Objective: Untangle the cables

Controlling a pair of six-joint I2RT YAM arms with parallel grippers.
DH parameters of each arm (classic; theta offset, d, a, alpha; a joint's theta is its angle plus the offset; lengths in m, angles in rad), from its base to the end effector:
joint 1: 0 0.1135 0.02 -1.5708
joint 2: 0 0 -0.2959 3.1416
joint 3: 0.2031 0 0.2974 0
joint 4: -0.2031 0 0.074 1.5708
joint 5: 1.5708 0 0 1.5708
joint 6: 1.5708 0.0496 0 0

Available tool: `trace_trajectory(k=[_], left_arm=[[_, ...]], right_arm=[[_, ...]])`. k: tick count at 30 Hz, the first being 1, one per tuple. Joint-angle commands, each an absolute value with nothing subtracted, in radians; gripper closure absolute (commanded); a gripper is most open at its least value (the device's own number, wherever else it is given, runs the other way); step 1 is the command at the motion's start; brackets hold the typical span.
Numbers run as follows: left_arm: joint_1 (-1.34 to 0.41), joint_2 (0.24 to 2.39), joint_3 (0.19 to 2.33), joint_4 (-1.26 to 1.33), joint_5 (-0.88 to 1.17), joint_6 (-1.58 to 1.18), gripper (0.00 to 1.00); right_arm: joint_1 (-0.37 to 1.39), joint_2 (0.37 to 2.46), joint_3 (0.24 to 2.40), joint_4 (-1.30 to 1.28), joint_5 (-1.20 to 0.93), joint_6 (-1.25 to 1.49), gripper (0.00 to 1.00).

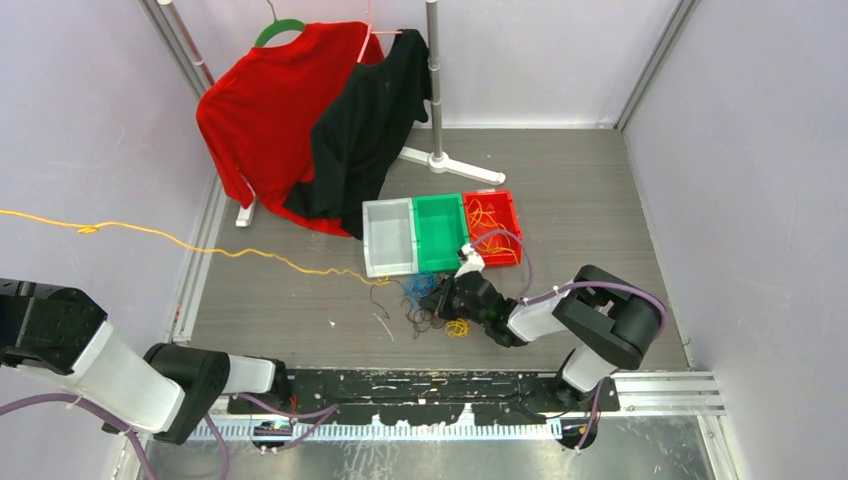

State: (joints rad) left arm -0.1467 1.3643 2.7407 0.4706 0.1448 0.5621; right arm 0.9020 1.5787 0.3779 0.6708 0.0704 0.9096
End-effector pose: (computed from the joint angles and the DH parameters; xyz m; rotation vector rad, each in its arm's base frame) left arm -0.0770 0.0042 0.8189 0.0396 -0.3109 0.4320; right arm 0.1826 0.2255 0.0971 0.0544 2.2669 0.9732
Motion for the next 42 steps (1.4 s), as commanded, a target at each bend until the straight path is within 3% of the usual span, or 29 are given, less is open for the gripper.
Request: trace_trajectory(k=[1, 5, 12, 16, 24, 33, 35, 36, 37, 42], left_arm=[[-0.176, 1.378, 2.779, 0.48, 0.156, 0.665, 1.0], [-0.252, 1.375, 2.796, 0.46, 0.192, 0.759, 1.0], [-0.405, 1.347, 2.799, 0.383, 0.265, 0.958, 1.0], [-0.438, 1.281, 2.651, 0.316, 0.225, 0.962, 1.0], [-0.44, 1.126, 2.313, 0.023, 0.295, 0.807, 1.0], [-0.44, 1.099, 2.118, -0.019, 0.279, 0.692, 1.0], [-0.441, 1.083, 2.077, -0.068, 0.306, 0.662, 1.0], [-0.44, 1.074, 2.056, -0.105, 0.324, 0.652, 1.0], [-0.44, 1.061, 2.021, -0.126, 0.337, 0.621, 1.0], [-0.44, 0.988, 1.843, -0.176, 0.409, 0.532, 1.0]], right_arm=[[0.854, 1.641, 0.307, 0.815, 0.117, 1.109, 0.99], [0.832, 1.706, 0.28, 0.884, 0.11, 1.18, 0.99], [0.89, 1.593, 0.382, 0.529, 0.255, 1.126, 0.99], [0.99, 1.533, 0.486, 0.43, 0.307, 0.955, 0.97], [1.146, 1.413, 0.69, 0.286, 0.274, 0.61, 0.71], [1.165, 1.326, 0.864, 0.118, 0.106, 0.386, 0.37], [1.166, 1.281, 0.886, 0.111, 0.091, 0.359, 0.23], [1.166, 1.255, 0.899, 0.108, 0.082, 0.344, 0.06], [1.164, 1.231, 0.913, 0.106, 0.074, 0.332, 0.01], [1.164, 1.147, 0.977, 0.134, 0.015, 0.243, 0.0]])
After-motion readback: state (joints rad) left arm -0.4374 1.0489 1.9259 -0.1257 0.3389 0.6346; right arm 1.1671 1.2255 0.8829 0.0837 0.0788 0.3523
